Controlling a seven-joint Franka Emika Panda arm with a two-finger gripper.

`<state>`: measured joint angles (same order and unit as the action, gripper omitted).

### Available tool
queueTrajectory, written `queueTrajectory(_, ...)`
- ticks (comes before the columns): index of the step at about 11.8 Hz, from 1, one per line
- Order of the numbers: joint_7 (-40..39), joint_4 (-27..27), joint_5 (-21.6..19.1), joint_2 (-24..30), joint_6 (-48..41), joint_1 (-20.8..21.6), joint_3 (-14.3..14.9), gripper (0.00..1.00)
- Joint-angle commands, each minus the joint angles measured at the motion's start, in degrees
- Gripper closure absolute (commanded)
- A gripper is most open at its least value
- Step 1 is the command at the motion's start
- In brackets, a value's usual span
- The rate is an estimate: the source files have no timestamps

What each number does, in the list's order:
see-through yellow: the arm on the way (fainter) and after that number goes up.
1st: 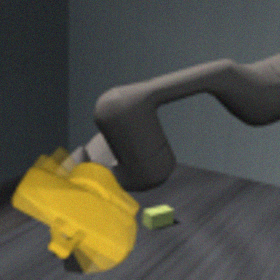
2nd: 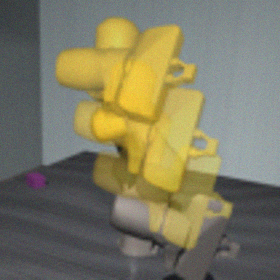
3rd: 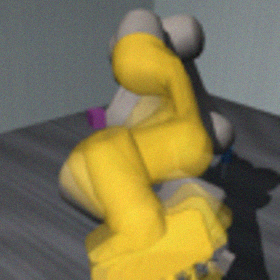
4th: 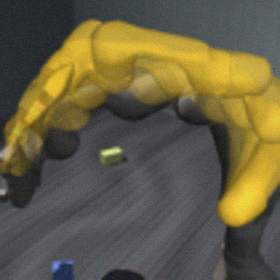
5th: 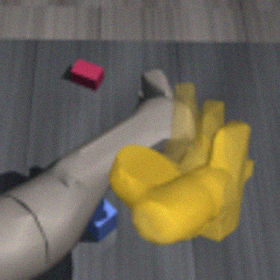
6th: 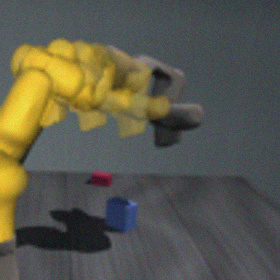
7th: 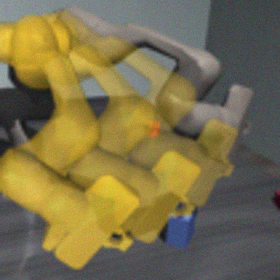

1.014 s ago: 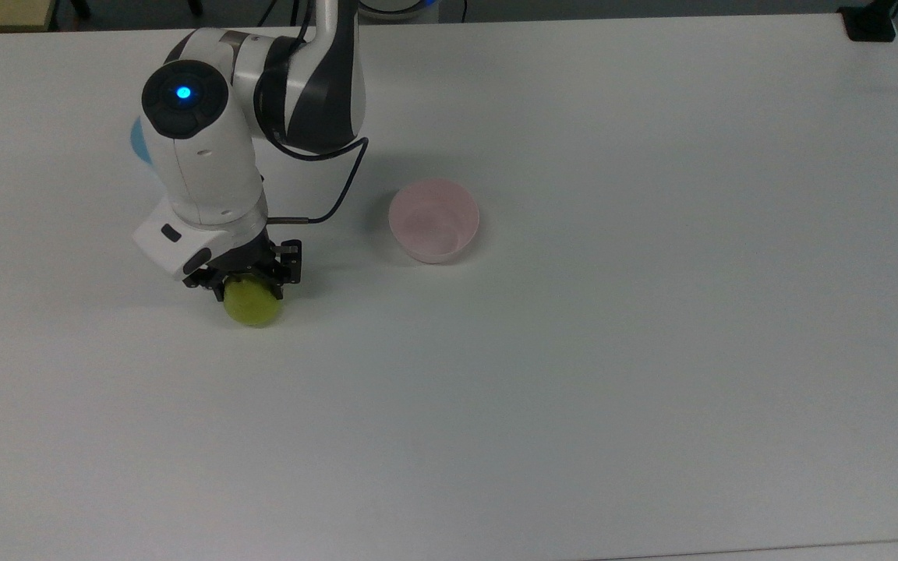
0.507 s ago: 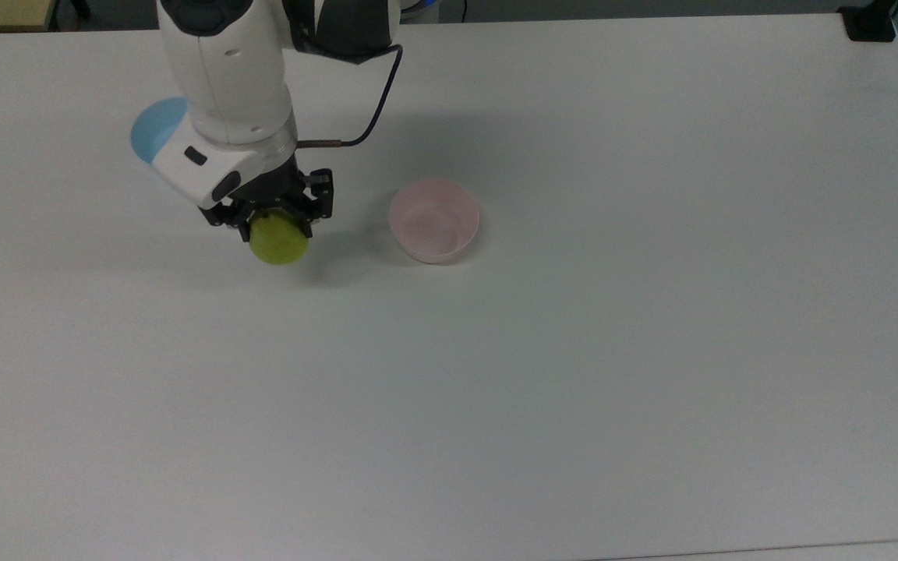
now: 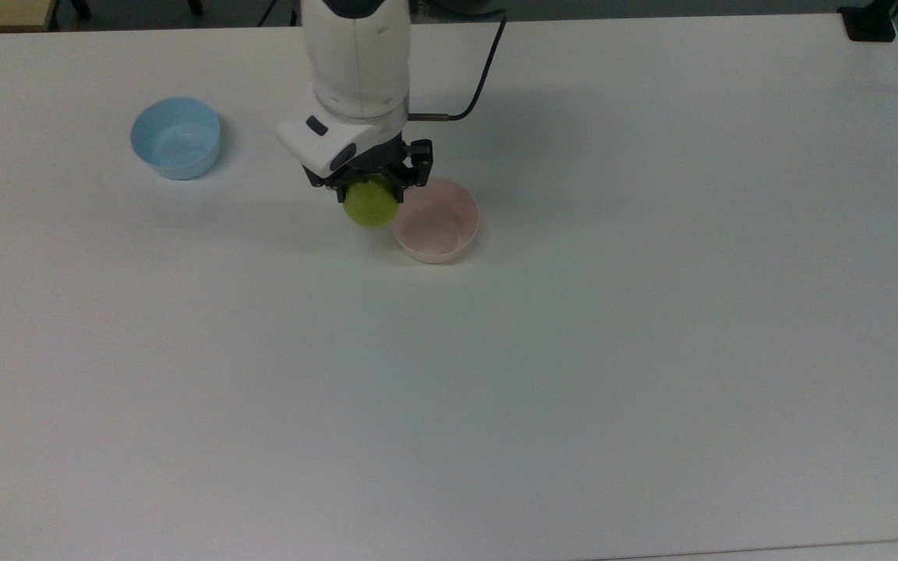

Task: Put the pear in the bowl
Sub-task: 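Lift the pear and carry it over the pink bowl, then lower the pear into the pink bowl and open the gripper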

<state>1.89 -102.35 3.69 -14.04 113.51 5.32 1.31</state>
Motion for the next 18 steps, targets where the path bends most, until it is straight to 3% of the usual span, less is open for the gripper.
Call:
queueTrajectory(1, 6.01, -4.95, 0.88, 2.62, 1.19, 4.16, 0.54, 0.52)
queueTrajectory(8, 8.22, -7.86, 0.88, -1.60, 11.74, 7.07, 0.45, 0.49)
queueTrajectory(12, 8.31, -7.51, 0.88, -2.75, 11.92, 7.25, 0.45, 0.22)
queueTrajectory(15, 8.31, -7.16, 0.88, -0.13, 10.95, 7.16, 0.54, 0.00)
queueTrajectory(18, 7.96, -2.70, 0.88, 3.48, 2.64, 6.29, 1.06, 0.00)
